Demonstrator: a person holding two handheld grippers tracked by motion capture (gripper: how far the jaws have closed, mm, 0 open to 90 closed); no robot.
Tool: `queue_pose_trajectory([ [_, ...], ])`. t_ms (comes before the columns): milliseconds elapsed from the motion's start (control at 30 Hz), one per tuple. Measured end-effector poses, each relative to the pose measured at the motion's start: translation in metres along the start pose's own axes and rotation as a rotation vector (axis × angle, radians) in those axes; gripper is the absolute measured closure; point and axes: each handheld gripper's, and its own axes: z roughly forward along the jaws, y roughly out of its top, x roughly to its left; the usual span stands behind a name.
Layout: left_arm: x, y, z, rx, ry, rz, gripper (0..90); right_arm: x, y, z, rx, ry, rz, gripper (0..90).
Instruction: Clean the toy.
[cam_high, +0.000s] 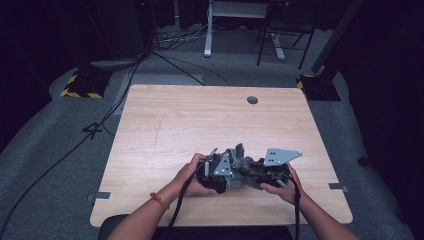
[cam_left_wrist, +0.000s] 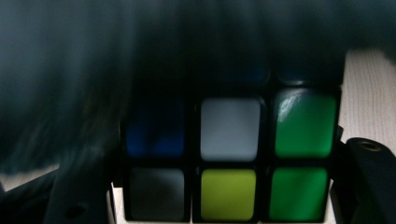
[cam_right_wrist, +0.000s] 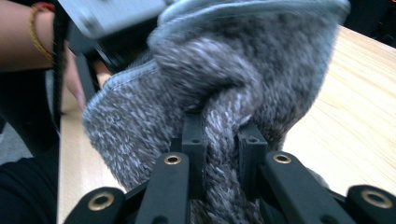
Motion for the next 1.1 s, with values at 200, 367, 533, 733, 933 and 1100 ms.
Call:
queue_pose_trajectory([
  [200,0.002,-0.001,-0.005,-0.023,0.006,-0.019,33.4,-0.004,-0.003,0.001,0.037,-0.049,-0.031,77.5],
  [367,0.006,-0.002,-0.017,-0.060,0.018,-0.030,33.5,-0.017,-0.016,0.001,0.088,-0.085,0.002,77.6],
  [533,0.007,-0.002,-0.017,-0.048,0.021,-0.029,33.5,-0.019,-0.015,-0.005,0.047,-0.079,0.003,77.5],
  [733,-0.001,0.002,-0.005,-0.024,-0.002,-0.011,33.4,-0.003,-0.001,0.000,0.018,-0.054,-0.041,77.5],
  [933,0.001,0.001,-0.013,-0.048,0.017,-0.010,33.5,-0.012,-0.011,0.002,0.095,-0.133,-0.054,77.4],
  [1100,0.004,0.001,-0.022,-0.080,0.027,-0.019,33.5,-0.020,-0.021,0.000,0.117,-0.134,-0.015,77.5],
])
